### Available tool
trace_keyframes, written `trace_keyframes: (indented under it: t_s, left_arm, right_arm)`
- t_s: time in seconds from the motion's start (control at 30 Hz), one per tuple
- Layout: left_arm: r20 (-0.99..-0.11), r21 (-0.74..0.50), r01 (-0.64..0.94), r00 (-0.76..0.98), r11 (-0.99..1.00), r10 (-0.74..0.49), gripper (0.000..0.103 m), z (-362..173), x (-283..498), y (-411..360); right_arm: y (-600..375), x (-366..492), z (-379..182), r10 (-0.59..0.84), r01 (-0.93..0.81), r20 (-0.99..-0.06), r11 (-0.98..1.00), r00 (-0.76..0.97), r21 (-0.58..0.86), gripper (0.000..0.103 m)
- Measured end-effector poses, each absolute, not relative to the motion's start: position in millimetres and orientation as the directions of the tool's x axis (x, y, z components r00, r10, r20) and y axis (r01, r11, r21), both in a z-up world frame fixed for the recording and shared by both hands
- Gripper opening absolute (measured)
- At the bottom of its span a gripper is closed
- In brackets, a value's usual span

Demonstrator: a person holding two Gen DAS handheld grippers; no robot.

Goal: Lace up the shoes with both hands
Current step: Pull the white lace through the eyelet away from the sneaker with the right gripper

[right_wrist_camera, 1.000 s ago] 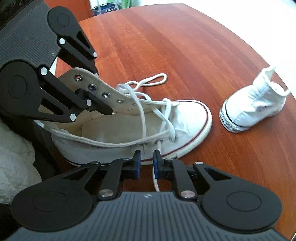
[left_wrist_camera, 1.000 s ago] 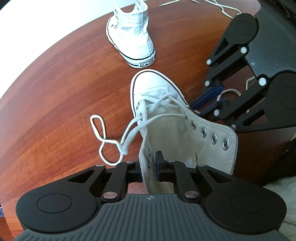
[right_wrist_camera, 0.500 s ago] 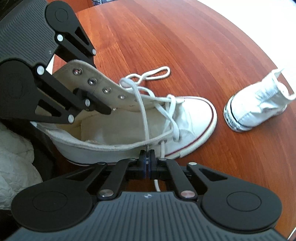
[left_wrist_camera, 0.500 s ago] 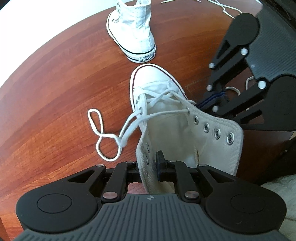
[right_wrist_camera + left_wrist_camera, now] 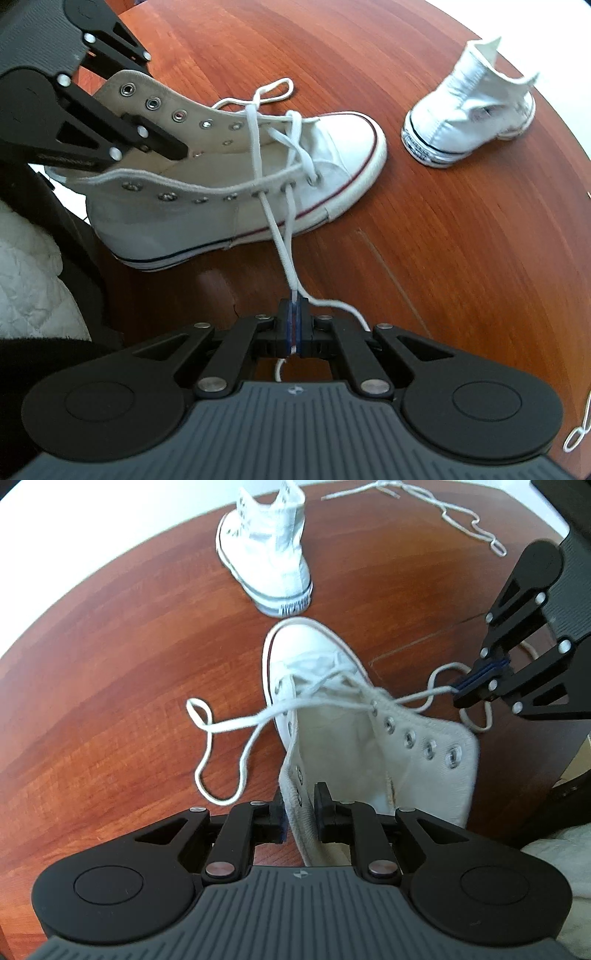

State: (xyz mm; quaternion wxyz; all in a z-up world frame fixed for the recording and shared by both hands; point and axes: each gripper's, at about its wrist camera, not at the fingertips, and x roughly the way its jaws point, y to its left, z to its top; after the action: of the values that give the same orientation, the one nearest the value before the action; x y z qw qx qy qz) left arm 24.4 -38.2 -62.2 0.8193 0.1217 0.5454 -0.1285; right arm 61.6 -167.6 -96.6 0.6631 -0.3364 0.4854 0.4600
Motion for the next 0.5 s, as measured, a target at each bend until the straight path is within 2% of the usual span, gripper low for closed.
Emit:
trace_keyframes:
  t_s: [0.07,0.13,0.3,0.5]
  left_arm:
    - [-0.912,0.044,0.349,0.396,0.936,-0.105,0.046,-49.5,22.9,-37.4]
    - [-0.903,0.044,0.358,0.413,0.933,-0.116,0.046,-38.6,22.1,-39.0]
    - [-0.886,-0.059,0.399,0.402,0.915,-0.232,0.046,-13.4,25.2,-47.1]
    - [-0.892,-0.066,0.487,0.363,0.871,-0.271,0.046,-12.0,24.5,-78.4]
  right_arm:
    - [-169.0,60.6,-96.6,0.285,-0.933,-0.952,0.36,0.111,-0.001,0.002]
    - [-169.0,59.9,-96.7,0.288,-0.931,-0.951,0.364,0.114,-0.002,0.002]
    - [-166.5,59.7,-97.7,0.296,-0.928,-0.947,0.372,0.125,-0.006,0.002]
    - [-165.1,59.2,-97.7,0.303,-0.926,-0.943,0.377,0.137,-0.014,0.002]
